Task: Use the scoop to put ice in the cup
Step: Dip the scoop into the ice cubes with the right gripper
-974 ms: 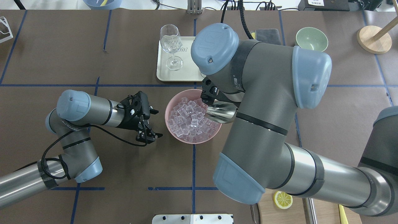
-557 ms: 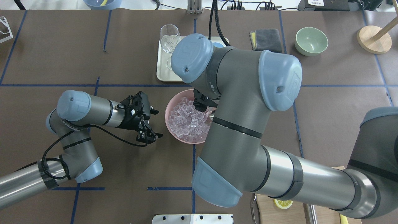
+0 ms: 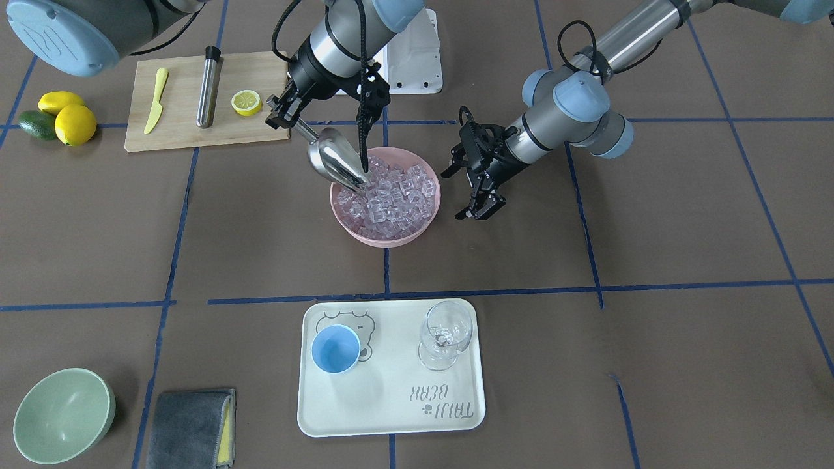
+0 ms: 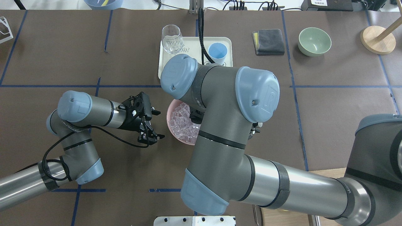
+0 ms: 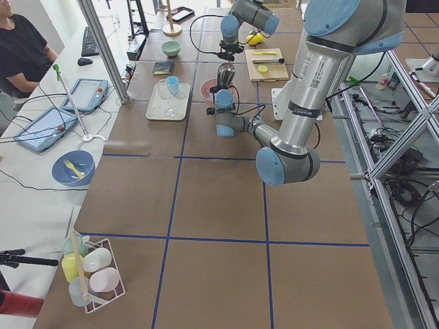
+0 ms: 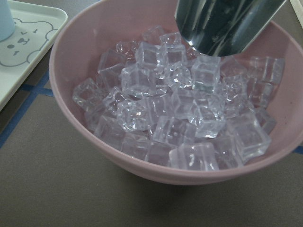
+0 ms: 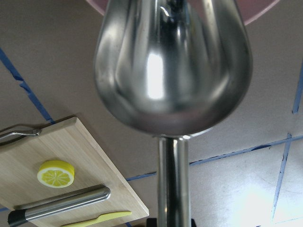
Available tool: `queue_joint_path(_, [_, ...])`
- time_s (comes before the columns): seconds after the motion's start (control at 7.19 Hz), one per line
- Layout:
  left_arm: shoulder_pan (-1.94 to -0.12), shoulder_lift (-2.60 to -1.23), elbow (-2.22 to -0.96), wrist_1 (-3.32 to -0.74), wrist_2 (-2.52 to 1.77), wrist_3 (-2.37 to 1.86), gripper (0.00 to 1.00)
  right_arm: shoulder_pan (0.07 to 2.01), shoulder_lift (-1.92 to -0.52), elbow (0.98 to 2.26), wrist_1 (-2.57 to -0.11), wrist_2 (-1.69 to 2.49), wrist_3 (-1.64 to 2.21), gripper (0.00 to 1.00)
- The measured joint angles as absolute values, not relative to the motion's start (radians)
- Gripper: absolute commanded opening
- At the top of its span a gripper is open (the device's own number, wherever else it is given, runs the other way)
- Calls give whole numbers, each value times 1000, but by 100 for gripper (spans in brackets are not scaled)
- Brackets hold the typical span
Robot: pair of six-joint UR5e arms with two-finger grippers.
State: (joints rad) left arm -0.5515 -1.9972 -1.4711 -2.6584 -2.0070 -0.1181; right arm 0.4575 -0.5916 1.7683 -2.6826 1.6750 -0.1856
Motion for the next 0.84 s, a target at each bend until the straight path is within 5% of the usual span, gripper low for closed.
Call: queue_joint_path(0.84, [-554,-2000,-1474,-2660,-2007,-118,100,462,-648,1736,-2493,1731,-179,0])
